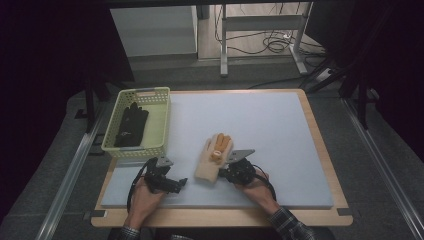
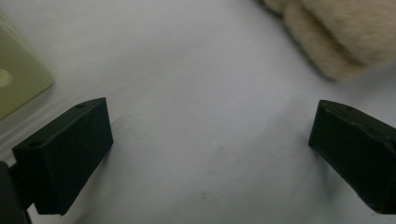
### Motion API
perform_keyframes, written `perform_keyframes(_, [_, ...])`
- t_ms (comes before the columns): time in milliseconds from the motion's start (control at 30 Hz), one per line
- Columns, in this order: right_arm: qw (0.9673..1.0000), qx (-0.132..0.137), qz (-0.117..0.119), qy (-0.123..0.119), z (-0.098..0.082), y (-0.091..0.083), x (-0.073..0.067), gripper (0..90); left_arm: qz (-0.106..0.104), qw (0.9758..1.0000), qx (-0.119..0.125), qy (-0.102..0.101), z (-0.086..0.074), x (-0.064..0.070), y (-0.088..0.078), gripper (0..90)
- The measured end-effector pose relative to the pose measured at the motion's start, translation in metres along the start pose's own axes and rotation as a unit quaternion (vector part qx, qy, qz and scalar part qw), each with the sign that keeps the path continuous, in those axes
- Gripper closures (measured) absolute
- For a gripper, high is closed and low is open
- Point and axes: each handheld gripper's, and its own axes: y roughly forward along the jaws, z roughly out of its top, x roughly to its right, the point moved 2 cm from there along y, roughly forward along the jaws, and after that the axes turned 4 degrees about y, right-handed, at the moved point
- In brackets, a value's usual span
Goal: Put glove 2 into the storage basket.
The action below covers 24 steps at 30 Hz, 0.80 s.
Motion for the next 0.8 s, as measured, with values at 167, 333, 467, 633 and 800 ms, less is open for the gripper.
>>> perform_keyframes(167, [1.0000,0.003,-0.002,-0.004,0.008,0.011,-0.002,88.0,-0.007,1.0000,-0.001,0.007,-0.005,-0.003,-0.004,0.0])
perform_keyframes(333, [1.0000,0.003,-0.006,-0.006,0.017,0.022,-0.004,87.9,-0.013,0.9997,0.007,0.018,-0.008,-0.006,-0.005,0.0])
perform_keyframes(467, [0.9999,0.003,-0.009,-0.008,0.023,0.029,-0.005,87.6,-0.014,0.9997,0.007,0.018,-0.008,-0.005,-0.005,0.0])
perform_keyframes(633, [0.9999,0.004,-0.007,-0.009,0.023,0.026,-0.006,86.1,-0.013,0.9997,0.007,0.018,-0.008,-0.005,-0.005,0.0])
perform_keyframes(800, [0.9998,0.014,-0.013,-0.007,0.020,0.010,-0.002,81.6,-0.014,0.9997,0.007,0.018,-0.008,-0.006,-0.005,0.0])
